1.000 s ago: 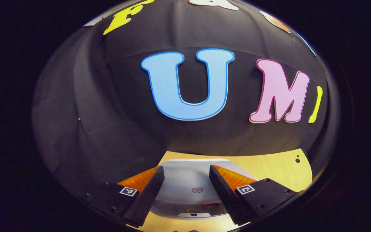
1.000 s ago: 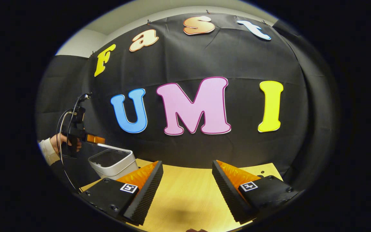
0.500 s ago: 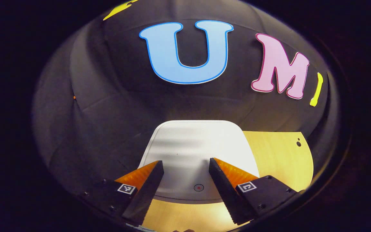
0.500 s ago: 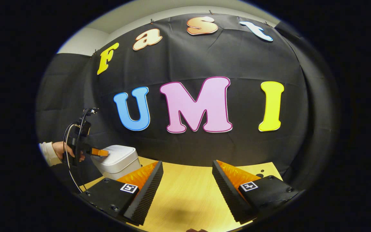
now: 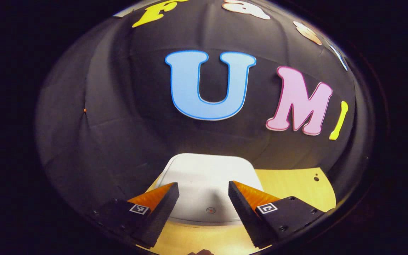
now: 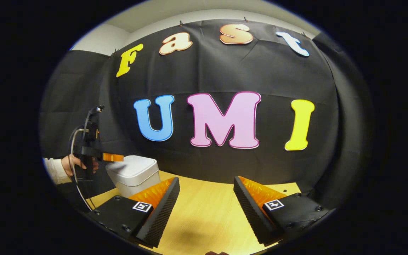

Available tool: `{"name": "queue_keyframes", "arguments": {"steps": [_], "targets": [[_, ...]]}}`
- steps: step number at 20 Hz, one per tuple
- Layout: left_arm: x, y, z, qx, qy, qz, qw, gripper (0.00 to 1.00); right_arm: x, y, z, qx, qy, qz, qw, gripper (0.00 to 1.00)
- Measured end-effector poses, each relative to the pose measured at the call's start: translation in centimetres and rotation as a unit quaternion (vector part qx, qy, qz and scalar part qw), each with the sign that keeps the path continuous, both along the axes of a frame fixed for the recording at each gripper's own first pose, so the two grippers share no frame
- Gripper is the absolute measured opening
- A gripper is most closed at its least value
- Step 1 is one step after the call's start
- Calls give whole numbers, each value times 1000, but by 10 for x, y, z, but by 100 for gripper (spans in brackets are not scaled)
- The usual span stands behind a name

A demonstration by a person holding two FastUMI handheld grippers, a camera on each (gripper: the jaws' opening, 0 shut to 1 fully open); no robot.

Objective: Press the lid of the desktop garbage bin to open it, pick up the crumpled paper on the desktop and throw it into the bin, then pick up the pop can on the desktop and drop it into the bin, and finally close the garbage bin lid.

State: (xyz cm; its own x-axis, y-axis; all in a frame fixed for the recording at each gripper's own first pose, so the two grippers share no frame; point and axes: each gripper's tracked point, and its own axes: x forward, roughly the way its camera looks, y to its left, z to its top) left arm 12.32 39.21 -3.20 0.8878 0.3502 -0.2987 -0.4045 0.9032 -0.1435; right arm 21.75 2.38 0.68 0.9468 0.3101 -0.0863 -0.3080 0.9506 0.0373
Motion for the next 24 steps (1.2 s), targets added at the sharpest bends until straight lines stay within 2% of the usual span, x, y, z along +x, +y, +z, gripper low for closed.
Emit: {"name": "queue_keyframes", "arguments": {"steps": [1,4,7,9,12,13,14,16,17,21,24], "targets": [[-18,-15,25,22,-40,-13,999,94,-10,-1,5,-4,-6,-16,1000,98],[-48,-50,51,56,-102,-55,992,94,-34,3,11,-5,-16,-36,999,98],[-78,-101,54,75,-126,-92,985,94,-59,0,9,-13,-22,-64,998,98],[-107,-142,50,72,-131,-111,983,94,-83,1,9,-13,-26,-64,998,98],[-145,-182,53,65,-128,-111,983,94,-102,-13,19,-16,-46,-64,997,96],[-158,-197,59,66,-133,-111,983,90,-109,-19,24,-6,-53,-58,997,96],[-169,-205,64,69,-139,-107,982,94,-114,-24,29,4,-61,-55,997,96],[-185,-220,75,75,-139,-89,983,94,-124,-31,33,21,-59,-37,997,96],[-191,-226,79,79,-140,-83,984,94,-129,-39,34,23,-67,-34,997,94],[-218,-246,86,93,-135,-50,985,94,-141,-61,33,14,-74,-14,997,99],[-222,-263,89,102,-133,-57,984,94,-148,-71,40,16,-78,-16,997,96]]}}
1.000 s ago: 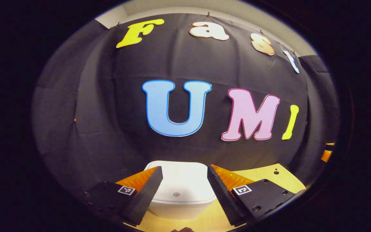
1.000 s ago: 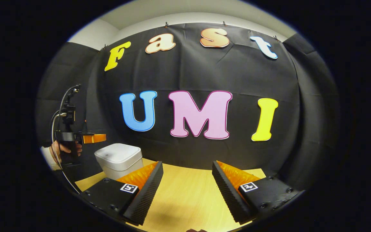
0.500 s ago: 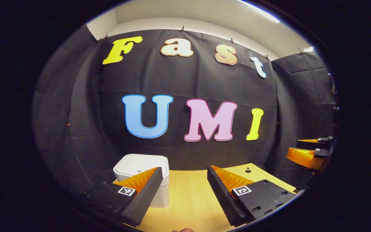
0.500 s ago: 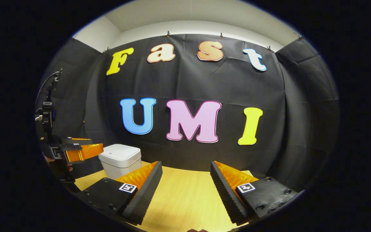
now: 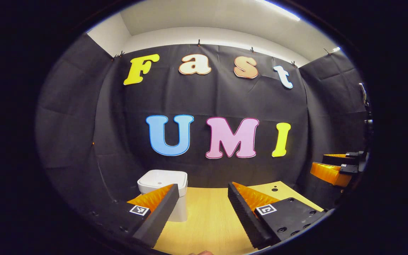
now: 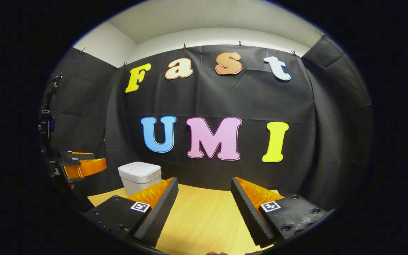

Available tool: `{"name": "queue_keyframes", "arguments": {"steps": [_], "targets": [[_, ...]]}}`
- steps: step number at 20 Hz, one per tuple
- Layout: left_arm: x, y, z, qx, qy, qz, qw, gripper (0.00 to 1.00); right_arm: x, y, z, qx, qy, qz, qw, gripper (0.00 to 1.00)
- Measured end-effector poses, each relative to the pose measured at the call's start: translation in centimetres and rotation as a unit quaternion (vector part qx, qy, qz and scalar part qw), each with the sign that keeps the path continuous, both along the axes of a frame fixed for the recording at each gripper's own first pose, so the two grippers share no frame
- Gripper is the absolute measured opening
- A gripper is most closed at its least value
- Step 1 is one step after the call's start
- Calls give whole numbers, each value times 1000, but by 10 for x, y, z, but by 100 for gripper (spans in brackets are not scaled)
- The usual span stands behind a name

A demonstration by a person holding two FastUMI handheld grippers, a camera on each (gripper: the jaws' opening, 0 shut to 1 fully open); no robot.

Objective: Press the lid of the desktop garbage bin to open it, pick up the crumpled paper on the desktop and throw it into the bin, then pick up the pop can on the desktop and drop it into the bin, and finally close the garbage bin lid.

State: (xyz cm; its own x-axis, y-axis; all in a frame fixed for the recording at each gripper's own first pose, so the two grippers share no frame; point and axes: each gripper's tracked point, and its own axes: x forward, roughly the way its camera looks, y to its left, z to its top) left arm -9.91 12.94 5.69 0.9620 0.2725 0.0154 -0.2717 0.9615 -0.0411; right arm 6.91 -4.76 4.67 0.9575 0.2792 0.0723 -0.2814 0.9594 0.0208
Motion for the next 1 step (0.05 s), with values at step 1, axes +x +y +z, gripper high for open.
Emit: {"name": "queue_keyframes", "arguments": {"steps": [1], "targets": [[1,0,3,2,-2,-2,1000,94,0,-2,4,0,-5,-4,1000,96]]}}
